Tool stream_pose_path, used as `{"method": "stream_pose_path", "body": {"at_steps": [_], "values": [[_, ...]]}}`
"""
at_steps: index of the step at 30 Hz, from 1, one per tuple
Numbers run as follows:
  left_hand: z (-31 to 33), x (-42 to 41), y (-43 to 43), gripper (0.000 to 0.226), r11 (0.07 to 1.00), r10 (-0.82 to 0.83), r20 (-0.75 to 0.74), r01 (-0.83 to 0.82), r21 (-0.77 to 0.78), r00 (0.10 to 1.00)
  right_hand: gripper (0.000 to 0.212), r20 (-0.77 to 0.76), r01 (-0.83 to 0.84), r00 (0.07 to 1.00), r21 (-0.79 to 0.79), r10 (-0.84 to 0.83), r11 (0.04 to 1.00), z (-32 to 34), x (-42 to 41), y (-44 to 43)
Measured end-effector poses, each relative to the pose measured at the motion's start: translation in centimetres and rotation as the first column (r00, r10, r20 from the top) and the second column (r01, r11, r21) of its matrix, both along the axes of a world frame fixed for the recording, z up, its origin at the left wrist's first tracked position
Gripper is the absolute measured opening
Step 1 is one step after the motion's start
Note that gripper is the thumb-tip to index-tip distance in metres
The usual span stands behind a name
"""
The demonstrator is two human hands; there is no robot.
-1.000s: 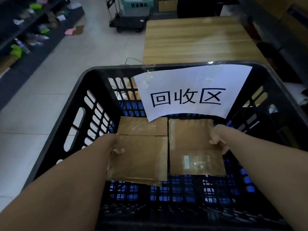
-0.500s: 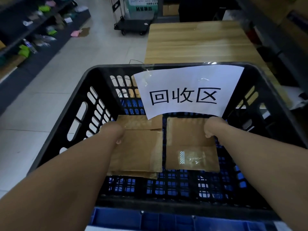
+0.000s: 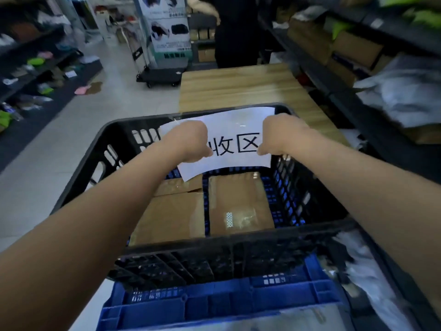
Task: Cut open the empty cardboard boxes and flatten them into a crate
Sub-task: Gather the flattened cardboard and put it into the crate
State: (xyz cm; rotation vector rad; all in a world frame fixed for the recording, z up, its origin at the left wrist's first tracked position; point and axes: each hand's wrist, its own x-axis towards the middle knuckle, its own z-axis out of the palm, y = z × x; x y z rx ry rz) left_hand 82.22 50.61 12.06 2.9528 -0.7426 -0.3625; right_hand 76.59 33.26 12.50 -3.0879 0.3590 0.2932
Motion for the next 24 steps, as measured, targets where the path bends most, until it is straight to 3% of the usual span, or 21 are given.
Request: {"method": "stream_pose_path", "body": {"at_steps": [6, 11, 18, 24], "values": [[5.0, -6.9, -7.2, 0.024, 0.91, -0.319, 0.253, 0.369, -0.188, 0.914, 0.017, 0.267, 0.33, 0.916, -0.075, -0.3, 0.941, 5.0, -11.4, -3.0], [6.3, -15.4, -11.4, 0.031, 0.694, -0.491, 0.54, 0.682, -0.233, 0.684, 0.033, 0.414, 0.596, 0.763, -0.156, -0.496, 0.788, 5.8, -21.7, -3.7], [6.4, -31.8, -16.0, 0.036, 0.306, -0.682, 0.64, 0.933, -0.189, 0.353, 0.041, 0.476, 0.878, 0.476, -0.215, -0.739, 0.427, 5.6, -41.1, -2.0], [6.5, -48.2, -18.4, 0.033, -0.045, -0.701, 0.703, 0.976, -0.213, 0.121, 0.043, 0.514, 0.975, 0.202, -0.19, -0.834, 0.118, 5.2, -57.7, -0.4]]}}
